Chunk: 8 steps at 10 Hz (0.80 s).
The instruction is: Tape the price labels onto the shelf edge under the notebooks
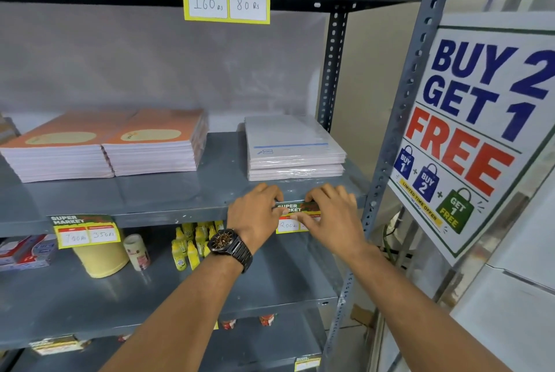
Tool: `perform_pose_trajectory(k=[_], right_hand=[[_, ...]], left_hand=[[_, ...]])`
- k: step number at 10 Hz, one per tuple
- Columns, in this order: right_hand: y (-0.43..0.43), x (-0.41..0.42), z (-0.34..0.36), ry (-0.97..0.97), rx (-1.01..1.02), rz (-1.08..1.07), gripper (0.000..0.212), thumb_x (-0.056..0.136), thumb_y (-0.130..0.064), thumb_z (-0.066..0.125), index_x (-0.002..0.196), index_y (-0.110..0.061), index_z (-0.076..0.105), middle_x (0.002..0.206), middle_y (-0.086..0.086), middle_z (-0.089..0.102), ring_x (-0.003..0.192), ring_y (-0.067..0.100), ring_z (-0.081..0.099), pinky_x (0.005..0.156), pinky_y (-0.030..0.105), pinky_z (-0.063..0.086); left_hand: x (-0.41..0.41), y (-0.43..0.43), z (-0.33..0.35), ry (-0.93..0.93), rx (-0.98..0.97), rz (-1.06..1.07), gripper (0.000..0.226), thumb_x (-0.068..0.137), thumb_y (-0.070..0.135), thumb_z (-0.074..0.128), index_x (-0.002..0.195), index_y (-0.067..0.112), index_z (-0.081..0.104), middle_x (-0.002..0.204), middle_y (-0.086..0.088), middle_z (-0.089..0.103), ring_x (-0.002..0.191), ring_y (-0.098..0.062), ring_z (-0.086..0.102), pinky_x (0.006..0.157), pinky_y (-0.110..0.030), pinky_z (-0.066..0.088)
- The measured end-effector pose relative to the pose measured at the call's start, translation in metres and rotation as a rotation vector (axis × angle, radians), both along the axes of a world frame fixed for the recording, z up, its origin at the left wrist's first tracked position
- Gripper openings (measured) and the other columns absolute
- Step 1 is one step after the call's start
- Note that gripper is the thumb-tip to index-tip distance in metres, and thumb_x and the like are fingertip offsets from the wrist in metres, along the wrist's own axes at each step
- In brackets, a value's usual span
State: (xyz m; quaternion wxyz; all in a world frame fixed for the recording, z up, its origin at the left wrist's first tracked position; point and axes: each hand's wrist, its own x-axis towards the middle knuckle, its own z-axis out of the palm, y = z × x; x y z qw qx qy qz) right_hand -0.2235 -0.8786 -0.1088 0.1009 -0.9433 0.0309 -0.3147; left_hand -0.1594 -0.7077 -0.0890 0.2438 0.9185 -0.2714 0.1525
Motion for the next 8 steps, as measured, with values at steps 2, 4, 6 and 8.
perform_pose_trajectory(k=[2, 4, 6, 8], right_hand=[[0.001, 0.011, 0.012, 0.081, -0.016, -0.011, 0.035, 0.072, -0.049, 0.076, 0.091, -0.025, 0.062, 0.091, -0.006, 0.061, 0.09, 0.022, 0.051, 0.078, 0.038, 0.038], [-0.02, 0.01, 0.017, 0.105, 0.226, 0.167, 0.02, 0.075, -0.021, 0.08, 0.093, -0.022, 0.072, 0.086, -0.005, 0.064, 0.09, 0.019, 0.051, 0.08, 0.04, 0.048], [-0.018, 0.009, 0.023, 0.13, 0.192, 0.181, 0.02, 0.075, -0.019, 0.079, 0.093, -0.022, 0.071, 0.085, -0.008, 0.061, 0.09, 0.019, 0.051, 0.079, 0.037, 0.047], [-0.009, 0.006, 0.034, 0.185, 0.176, 0.138, 0.014, 0.075, -0.017, 0.077, 0.084, -0.024, 0.07, 0.079, -0.01, 0.058, 0.082, 0.021, 0.059, 0.072, 0.035, 0.05]], left_hand=[[0.002, 0.0, 0.002, 0.0, 0.031, -0.008, 0.012, 0.085, 0.035, 0.062, 0.095, 0.034, 0.056, 0.096, 0.01, 0.06, 0.084, -0.021, 0.062, 0.068, -0.035, 0.051], [-0.001, 0.003, 0.005, -0.001, 0.031, -0.032, 0.013, 0.086, 0.036, 0.063, 0.097, 0.032, 0.057, 0.095, 0.008, 0.061, 0.082, -0.019, 0.061, 0.068, -0.036, 0.052], [-0.006, 0.003, 0.009, -0.008, 0.093, -0.036, 0.013, 0.088, 0.037, 0.059, 0.097, 0.029, 0.054, 0.099, 0.005, 0.062, 0.085, -0.024, 0.062, 0.07, -0.04, 0.052], [-0.022, 0.022, 0.023, -0.022, 0.163, -0.027, 0.005, 0.09, 0.023, 0.049, 0.09, 0.022, 0.054, 0.097, 0.0, 0.06, 0.084, -0.031, 0.061, 0.066, -0.038, 0.047]])
